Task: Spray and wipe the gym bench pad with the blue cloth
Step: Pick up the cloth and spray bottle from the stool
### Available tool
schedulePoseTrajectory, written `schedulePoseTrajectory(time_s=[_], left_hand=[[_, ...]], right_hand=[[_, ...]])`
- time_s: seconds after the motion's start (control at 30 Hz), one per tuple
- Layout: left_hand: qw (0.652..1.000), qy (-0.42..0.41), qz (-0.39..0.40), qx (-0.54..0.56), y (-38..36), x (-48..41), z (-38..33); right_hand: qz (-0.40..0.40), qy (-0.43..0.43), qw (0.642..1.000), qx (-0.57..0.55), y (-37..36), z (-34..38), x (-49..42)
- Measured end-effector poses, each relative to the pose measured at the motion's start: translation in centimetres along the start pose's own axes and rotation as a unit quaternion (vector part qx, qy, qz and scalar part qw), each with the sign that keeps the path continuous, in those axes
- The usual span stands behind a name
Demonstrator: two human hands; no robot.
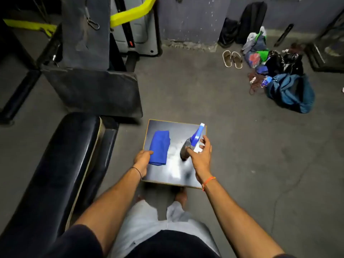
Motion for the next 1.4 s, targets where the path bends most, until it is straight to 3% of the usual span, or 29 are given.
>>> schedulePoseTrajectory(time_s=[0.13,0.2,0.37,0.53,0.67,0.8,1.07,1.23,1.4], left_hand=[[0.999,-0.015,-0.022,-0.047,0.1,-3.0,-0.3],[0.991,-0.037,-0.019,-0.125,0.2,-4.8,-0.5],[0.899,-0.123,0.051,-0.418,0.1,-8.0,-1.6],[0.863,-0.151,0.126,-0.466,-1.3,-9.6,-1.3],[0.858,-0.177,0.086,-0.475,-2.4,-9.3,-1.2],[0.883,-0.154,0.049,-0.441,-2.9,-9.8,-1.0],[0.973,-0.066,0.053,-0.214,-1.0,-10.2,-1.3],[0.995,-0.053,0.016,-0.088,2.6,-10.3,-1.8],[0.999,-0.031,-0.014,0.024,8.2,-10.1,-1.3]], right_hand=[[0.013,0.044,0.999,0.015,-0.7,1.4,-1.0],[0.004,0.048,0.999,0.021,-1.0,1.9,-1.7],[-0.009,0.073,0.997,0.020,-1.2,4.0,-2.1],[0.005,0.109,0.991,0.074,-2.1,4.5,-2.0],[0.021,0.122,0.983,0.138,-3.2,4.5,-1.8],[0.020,0.125,0.978,0.164,-4.0,4.0,-1.1],[0.016,0.131,0.980,0.148,-5.5,5.1,0.3],[0.024,0.119,0.986,0.111,-7.3,7.1,0.8],[0.098,0.152,0.980,0.084,-10.6,9.2,2.0]])
Point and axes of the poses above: each hand's wrist, its own x-axis away from the middle knuckle, its own y-axis out of the back of the hand, z = x × y, the point moved 3 cm from there along -x, towards the middle knuckle, and after that the axes turned 15 degrees about x, right-handed, at the moved point
